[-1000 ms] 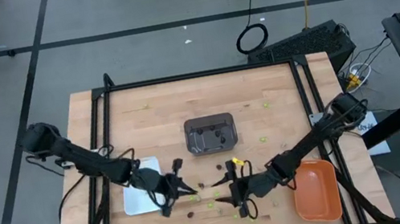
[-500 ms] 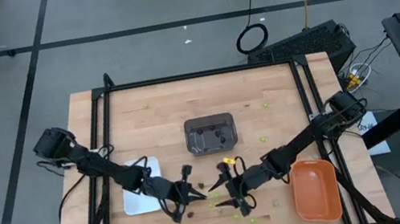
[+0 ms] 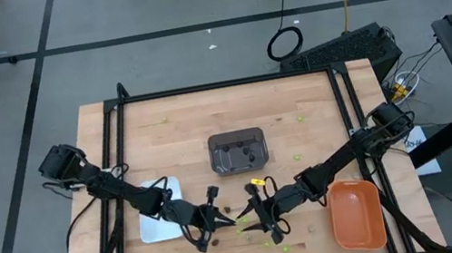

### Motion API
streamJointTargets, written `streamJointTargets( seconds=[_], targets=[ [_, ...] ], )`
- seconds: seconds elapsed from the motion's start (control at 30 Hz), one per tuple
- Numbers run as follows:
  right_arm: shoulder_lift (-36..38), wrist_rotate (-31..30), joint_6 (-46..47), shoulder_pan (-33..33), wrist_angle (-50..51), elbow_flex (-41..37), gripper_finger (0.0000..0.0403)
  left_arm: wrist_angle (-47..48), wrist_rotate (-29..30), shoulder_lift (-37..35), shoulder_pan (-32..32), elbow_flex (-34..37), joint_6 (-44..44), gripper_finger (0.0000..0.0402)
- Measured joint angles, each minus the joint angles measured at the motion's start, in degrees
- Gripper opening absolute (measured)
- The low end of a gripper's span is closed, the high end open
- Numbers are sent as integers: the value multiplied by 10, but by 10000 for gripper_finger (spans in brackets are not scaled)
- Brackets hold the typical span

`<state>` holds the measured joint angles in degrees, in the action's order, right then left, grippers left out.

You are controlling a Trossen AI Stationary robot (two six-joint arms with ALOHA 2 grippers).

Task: Sort Halloween decoration
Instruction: Put the green spider toy into the orange bin

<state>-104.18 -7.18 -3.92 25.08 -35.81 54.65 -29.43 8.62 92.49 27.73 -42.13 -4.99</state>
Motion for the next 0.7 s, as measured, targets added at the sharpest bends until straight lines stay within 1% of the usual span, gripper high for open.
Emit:
streamJointTargets(
  seconds=[0.5,0.6,0.7],
  targets=[
    [0,-2,1,-7,0,0,11,1,7,0,0,0,1,0],
    [0,-2,0,-7,4,0,5,0,8,0,0,0,13,0],
    [0,-2,0,-7,13,0,9,0,11,0,0,0,92,1]
  ],
)
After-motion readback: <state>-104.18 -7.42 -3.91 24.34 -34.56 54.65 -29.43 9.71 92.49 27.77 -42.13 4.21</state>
